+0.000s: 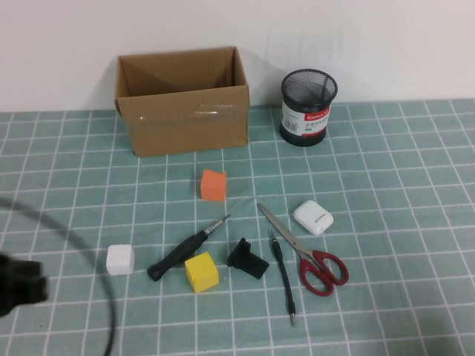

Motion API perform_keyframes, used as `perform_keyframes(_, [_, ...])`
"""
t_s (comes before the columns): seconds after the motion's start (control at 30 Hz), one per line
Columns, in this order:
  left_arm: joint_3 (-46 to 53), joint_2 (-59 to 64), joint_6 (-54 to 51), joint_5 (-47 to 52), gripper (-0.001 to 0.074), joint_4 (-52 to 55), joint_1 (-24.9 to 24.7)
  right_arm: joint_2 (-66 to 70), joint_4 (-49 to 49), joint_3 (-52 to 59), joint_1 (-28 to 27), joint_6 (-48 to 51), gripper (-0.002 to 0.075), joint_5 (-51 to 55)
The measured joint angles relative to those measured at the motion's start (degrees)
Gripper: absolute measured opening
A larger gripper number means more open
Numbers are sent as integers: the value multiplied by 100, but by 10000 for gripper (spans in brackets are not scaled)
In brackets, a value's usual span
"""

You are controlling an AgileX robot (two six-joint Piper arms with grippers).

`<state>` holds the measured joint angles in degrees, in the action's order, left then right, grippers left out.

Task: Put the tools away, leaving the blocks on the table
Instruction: Pick up the black Screwdriver from the table

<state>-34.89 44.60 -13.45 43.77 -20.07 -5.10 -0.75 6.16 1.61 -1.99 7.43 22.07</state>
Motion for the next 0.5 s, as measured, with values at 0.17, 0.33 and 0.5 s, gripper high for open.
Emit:
perform_keyframes(0.17, [-1103, 1830, -1239, 923, -4, -425, 0, 0, 0, 0, 0, 0, -8, 0])
perform_keyframes(0.33, [-1895, 3005, -1728, 983, -4, -592, -556, 0, 0, 0, 0, 0, -7, 0])
perform_keyframes(0.5, [-2707, 3930, -1854, 960, -4, -169, -1527, 0, 0, 0, 0, 0, -7, 0])
